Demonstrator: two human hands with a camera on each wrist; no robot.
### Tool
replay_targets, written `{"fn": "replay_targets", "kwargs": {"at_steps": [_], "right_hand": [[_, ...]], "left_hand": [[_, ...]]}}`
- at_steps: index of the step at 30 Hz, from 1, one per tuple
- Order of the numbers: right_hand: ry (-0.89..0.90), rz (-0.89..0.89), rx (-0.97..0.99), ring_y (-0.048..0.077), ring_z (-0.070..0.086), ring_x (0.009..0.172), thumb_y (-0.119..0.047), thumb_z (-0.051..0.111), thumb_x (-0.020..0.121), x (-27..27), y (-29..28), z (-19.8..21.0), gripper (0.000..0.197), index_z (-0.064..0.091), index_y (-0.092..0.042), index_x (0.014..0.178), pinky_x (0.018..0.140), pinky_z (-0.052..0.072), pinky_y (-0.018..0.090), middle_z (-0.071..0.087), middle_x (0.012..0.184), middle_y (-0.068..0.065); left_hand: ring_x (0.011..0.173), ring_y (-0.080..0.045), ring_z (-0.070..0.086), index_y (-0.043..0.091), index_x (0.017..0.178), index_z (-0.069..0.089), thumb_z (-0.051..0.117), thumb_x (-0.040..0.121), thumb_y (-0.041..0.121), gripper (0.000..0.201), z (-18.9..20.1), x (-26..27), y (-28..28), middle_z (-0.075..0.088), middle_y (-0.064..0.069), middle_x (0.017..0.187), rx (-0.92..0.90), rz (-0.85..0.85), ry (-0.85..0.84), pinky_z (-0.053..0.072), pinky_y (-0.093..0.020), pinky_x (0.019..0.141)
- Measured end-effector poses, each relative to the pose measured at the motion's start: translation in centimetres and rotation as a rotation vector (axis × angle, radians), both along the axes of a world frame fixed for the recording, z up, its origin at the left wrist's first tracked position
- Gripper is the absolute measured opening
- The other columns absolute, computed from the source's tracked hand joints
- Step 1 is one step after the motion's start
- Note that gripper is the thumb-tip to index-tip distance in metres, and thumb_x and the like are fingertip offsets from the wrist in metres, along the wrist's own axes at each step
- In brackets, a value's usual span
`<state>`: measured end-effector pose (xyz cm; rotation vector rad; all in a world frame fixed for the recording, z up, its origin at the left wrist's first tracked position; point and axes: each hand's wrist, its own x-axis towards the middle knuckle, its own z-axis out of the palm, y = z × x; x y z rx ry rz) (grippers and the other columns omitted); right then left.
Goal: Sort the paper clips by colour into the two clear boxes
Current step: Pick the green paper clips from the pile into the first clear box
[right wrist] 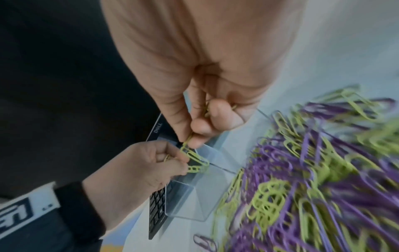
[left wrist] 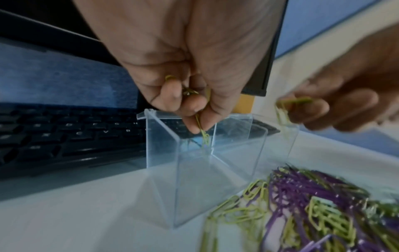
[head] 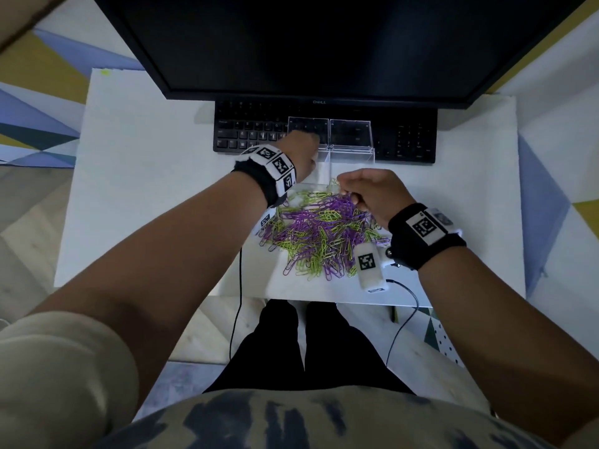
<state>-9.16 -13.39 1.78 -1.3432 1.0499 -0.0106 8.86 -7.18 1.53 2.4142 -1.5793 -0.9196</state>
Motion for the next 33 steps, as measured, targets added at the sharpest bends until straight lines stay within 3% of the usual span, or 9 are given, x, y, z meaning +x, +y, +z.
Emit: {"fn": "replay_targets", "kwargs": {"at_steps": [5, 8, 10, 14, 17, 22, 25, 29, 33], "right_hand": [[0.044, 0.168, -0.305, 0.0, 0.053, 0.051, -0.012, 0.058, 0.091, 2.9, -1.0, 1.2, 0.015, 0.07, -0.007, 0.098, 0.05, 0.043, 0.013, 0.066, 0.077, -0.001], [0.071, 0.303, -0.46, 0.007, 0.059, 0.069, -0.016, 0.057, 0.092, 5.2, -1.0, 1.4, 0.017, 0.071, -0.011, 0.1, 0.061, 0.043, 0.018, 0.068, 0.09, 0.001], [0.091, 0.392, -0.558, 0.013, 0.059, 0.08, -0.013, 0.053, 0.093, 6.7, -0.6, 1.3, 0.019, 0.071, -0.009, 0.102, 0.065, 0.042, 0.019, 0.069, 0.1, 0.005], [0.176, 0.62, -0.721, 0.021, 0.06, 0.101, 0.003, 0.045, 0.091, 9.2, 0.6, 0.3, 0.027, 0.069, -0.005, 0.102, 0.091, 0.047, 0.028, 0.065, 0.112, 0.01], [0.219, 0.745, -0.806, 0.026, 0.058, 0.103, 0.01, 0.043, 0.086, 9.7, 1.3, -0.8, 0.033, 0.067, -0.005, 0.103, 0.091, 0.047, 0.034, 0.059, 0.114, 0.012], [0.151, 0.635, -0.803, 0.023, 0.058, 0.101, 0.001, 0.043, 0.089, 8.4, 1.6, -1.6, 0.032, 0.066, -0.012, 0.106, 0.086, 0.048, 0.03, 0.059, 0.12, 0.008], [0.035, 0.503, -0.855, 0.023, 0.061, 0.093, -0.006, 0.047, 0.09, 6.3, 2.7, -1.3, 0.025, 0.068, -0.01, 0.102, 0.085, 0.051, 0.037, 0.065, 0.108, 0.009], [0.207, 0.69, -0.813, 0.025, 0.066, 0.084, -0.015, 0.043, 0.095, 4.2, 4.7, -2.7, 0.03, 0.066, -0.017, 0.113, 0.079, 0.055, 0.036, 0.071, 0.103, 0.009], [0.316, 0.827, -0.937, 0.032, 0.066, 0.079, -0.007, 0.042, 0.094, 4.6, 5.3, -4.9, 0.043, 0.055, -0.027, 0.13, 0.071, 0.055, 0.037, 0.071, 0.092, 0.013]], "left_hand": [[0.102, -0.029, 0.062, 0.009, 0.116, 0.057, 0.05, 0.09, -0.001, 0.029, -0.5, -0.2, 0.6, 0.061, -0.015, 0.119, -0.021, -0.047, -0.09, 0.053, -0.035, 0.084], [0.105, -0.024, 0.061, 0.014, 0.115, 0.06, 0.055, 0.089, 0.006, 0.027, -0.5, 0.1, 2.1, 0.061, -0.01, 0.121, -0.155, 0.016, -0.061, 0.051, -0.031, 0.084], [0.097, -0.018, 0.061, 0.018, 0.104, 0.062, 0.056, 0.088, 0.008, 0.02, -0.5, 0.4, 3.6, 0.063, -0.003, 0.113, -0.258, 0.136, -0.015, 0.052, -0.029, 0.082], [0.08, -0.013, 0.058, 0.017, 0.091, 0.062, 0.056, 0.084, 0.008, 0.012, -1.9, 1.0, 8.0, 0.062, 0.002, 0.099, -0.355, 0.5, 0.058, 0.051, -0.029, 0.076], [0.081, -0.014, 0.059, 0.019, 0.086, 0.062, 0.055, 0.084, 0.008, 0.013, -3.8, 0.9, 11.0, 0.063, 0.001, 0.097, -0.271, 0.669, 0.085, 0.052, -0.03, 0.076], [0.085, -0.022, 0.06, 0.012, 0.097, 0.069, 0.054, 0.084, 0.002, 0.022, -5.7, 0.2, 13.0, 0.059, -0.007, 0.103, -0.259, 0.553, 0.077, 0.052, -0.032, 0.078], [0.096, -0.027, 0.058, 0.013, 0.109, 0.07, 0.052, 0.088, 0.004, 0.029, -5.9, 0.3, 12.7, 0.058, -0.011, 0.109, -0.227, 0.419, 0.022, 0.051, -0.034, 0.084], [0.106, -0.027, 0.054, 0.017, 0.108, 0.07, 0.056, 0.089, 0.009, 0.025, -6.2, 0.3, 12.5, 0.057, -0.01, 0.109, -0.18, 0.323, 0.013, 0.052, -0.04, 0.085], [0.111, -0.024, 0.051, 0.014, 0.108, 0.068, 0.051, 0.093, 0.014, 0.023, -6.1, -0.2, 12.3, 0.055, -0.007, 0.115, -0.139, 0.264, -0.047, 0.051, -0.04, 0.084]]}}
